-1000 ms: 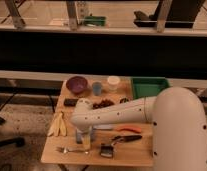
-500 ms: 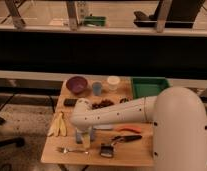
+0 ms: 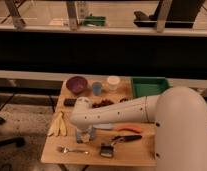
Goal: Place sponge in tray
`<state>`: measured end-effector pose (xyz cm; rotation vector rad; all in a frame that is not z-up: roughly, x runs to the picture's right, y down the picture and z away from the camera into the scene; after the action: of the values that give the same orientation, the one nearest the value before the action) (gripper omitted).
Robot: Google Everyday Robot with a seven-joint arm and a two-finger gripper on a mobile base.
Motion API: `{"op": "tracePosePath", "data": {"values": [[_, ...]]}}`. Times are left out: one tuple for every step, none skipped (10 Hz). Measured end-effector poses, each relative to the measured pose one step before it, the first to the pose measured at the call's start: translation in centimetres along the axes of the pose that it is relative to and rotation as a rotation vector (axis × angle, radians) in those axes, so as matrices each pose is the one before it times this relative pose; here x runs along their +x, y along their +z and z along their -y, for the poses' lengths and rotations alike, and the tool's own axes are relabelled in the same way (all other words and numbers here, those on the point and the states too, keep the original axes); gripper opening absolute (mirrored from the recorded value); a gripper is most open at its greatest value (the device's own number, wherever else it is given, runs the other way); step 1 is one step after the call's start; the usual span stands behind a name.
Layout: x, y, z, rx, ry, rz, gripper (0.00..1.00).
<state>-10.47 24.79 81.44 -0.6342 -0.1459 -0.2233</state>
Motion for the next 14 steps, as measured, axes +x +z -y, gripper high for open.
{"op": "tracePosePath", "data": {"values": [[0.005, -0.029, 0.058, 0.00369, -0.00268, -0.00079, 0.0], [-0.155, -0.36, -0.376, 0.00941, -0.01236, 0.00925, 0.0], [-0.227, -0.505, -0.233, 0.01222, -0.00932, 0.01105, 0.0], [-0.466, -0.788, -0.264, 0.01662, -0.01792, 0.01637, 0.0], [-0.371, -0.541, 0.031, 0.00921, -0.01567, 0.00712, 0.0], [-0.446, -0.918, -0.134, 0.00321, -0.02028, 0.02231, 0.0], [-0.061, -0.728, 0.01, 0.00456, -0.01694, 0.02636, 0.0], [0.555, -0.675, 0.359, 0.00415, -0.01992, 0.02, 0.0], [1.063, -0.804, 0.284, 0.00254, -0.00493, 0.00673, 0.0], [1.597, -1.118, 0.355, 0.00065, 0.00092, -0.00131, 0.0], [2.228, -0.795, 0.311, -0.00406, 0.0092, -0.00988, 0.0], [2.949, -0.792, 0.259, -0.00858, 0.01641, -0.01712, 0.0], [2.243, -0.619, 0.463, 0.00293, 0.01628, -0.00978, 0.0], [3.2, -0.822, 0.514, -0.00327, 0.02218, -0.02472, 0.0]]}}
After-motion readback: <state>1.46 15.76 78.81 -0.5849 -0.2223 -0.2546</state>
